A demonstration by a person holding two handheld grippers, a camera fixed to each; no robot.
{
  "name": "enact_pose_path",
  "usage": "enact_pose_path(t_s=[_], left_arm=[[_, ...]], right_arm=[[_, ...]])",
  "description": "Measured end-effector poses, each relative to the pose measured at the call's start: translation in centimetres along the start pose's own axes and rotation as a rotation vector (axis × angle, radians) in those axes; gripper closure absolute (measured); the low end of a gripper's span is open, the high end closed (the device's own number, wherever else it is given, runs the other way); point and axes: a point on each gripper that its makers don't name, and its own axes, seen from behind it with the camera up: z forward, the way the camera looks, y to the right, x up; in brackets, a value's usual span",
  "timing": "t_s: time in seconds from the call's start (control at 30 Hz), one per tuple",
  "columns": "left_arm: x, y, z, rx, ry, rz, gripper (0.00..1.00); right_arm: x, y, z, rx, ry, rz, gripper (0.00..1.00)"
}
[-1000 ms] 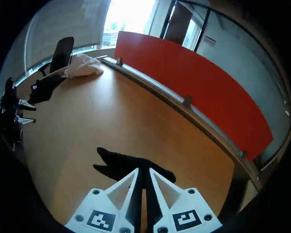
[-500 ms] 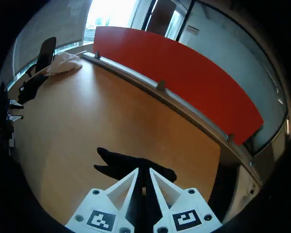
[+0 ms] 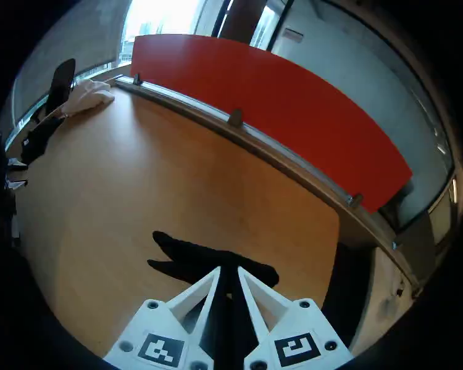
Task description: Fold towel
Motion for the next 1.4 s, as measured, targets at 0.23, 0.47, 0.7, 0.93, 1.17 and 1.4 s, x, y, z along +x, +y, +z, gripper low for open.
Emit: enact_pose_path(t_s=[0.23,0.47,0.7,0.93,1.17,1.4], left_arm=[[0.0,0.2,-0.1,0.0,-0.004,0.003,0.04],[0.2,0.7,0.1,-0.007,-0.006,0.012,0.04],[0.4,1.1,0.2,-0.017,-0.006,0.02,0.04],[0.3,1.6,0.2,-0.027,-0.009,0.029,0.04],[0.0,2.0,0.2,-0.032,-0.015,0.034,0.04],[0.0,1.9,0.1,-0.031,-0.015,0.041,0.04]], right_arm=[[-1.3,0.6,0.0,-0.006,-0.018,0.012,0.96],[-2.7,1.0,-0.4,-0.01,-0.031,0.027,0.96],[-5.5,2.0,-1.4,-0.022,-0.065,0.029,0.96],[-9.0,3.1,-2.5,-0.046,-0.111,0.027,0.96],[-11.5,3.4,-3.0,-0.058,-0.148,0.021,0.96],[-13.7,3.5,-3.1,-0.069,-0.188,0.025,0.96]])
